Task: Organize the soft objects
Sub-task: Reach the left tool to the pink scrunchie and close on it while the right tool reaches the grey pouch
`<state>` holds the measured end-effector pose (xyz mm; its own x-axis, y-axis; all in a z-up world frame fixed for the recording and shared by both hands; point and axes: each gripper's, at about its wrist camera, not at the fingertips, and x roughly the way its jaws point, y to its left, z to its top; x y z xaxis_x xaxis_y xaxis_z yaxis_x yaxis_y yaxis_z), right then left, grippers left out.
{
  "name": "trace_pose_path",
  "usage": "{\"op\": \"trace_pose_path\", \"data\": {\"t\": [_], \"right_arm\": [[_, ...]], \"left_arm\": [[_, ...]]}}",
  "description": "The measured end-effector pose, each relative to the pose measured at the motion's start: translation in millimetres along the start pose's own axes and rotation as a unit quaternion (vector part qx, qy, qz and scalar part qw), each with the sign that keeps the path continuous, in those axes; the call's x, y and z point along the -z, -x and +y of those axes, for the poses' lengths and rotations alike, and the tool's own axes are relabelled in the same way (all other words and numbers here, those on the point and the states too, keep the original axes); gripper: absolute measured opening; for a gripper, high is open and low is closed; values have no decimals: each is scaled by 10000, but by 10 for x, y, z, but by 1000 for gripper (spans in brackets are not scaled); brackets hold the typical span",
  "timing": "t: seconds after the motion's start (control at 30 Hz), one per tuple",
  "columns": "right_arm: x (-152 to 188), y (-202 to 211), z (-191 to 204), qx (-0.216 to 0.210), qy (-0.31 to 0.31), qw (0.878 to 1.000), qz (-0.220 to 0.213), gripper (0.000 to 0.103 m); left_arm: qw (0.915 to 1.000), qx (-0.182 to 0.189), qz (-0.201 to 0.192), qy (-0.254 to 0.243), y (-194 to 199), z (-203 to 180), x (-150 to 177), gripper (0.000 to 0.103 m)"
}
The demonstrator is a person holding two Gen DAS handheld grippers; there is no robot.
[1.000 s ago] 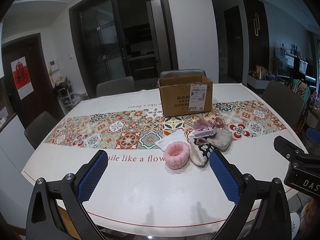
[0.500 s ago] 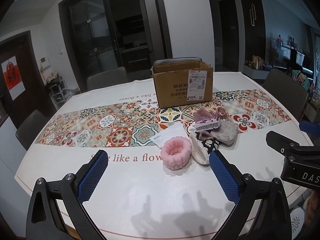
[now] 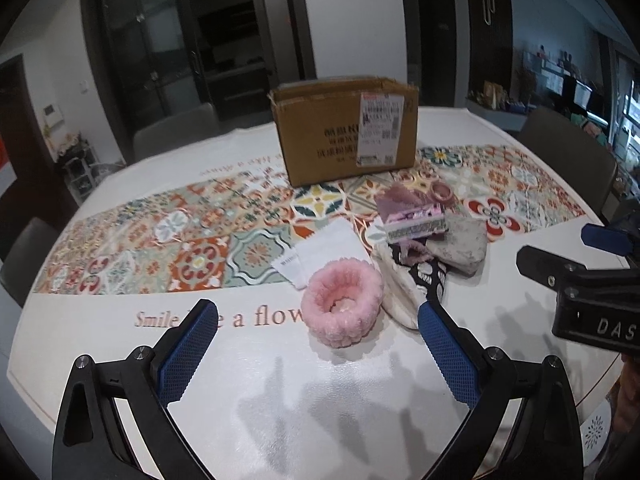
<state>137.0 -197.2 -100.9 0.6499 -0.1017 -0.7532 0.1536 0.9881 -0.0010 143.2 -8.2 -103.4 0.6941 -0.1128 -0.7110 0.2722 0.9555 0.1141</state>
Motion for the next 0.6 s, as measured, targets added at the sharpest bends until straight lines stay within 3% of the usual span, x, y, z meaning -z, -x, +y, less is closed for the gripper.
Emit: {"op": "trace_pose_path", "data": {"t": [0.33, 0.6], "right_arm": [[-99, -507, 53, 125, -374, 9978, 527, 92], [-137, -729, 46, 246, -677, 9955, 623, 87]], "left_arm": [[9977, 449, 465, -196, -528, 63, -44, 98], [9942, 711, 750, -296, -773, 54, -19, 97]]}}
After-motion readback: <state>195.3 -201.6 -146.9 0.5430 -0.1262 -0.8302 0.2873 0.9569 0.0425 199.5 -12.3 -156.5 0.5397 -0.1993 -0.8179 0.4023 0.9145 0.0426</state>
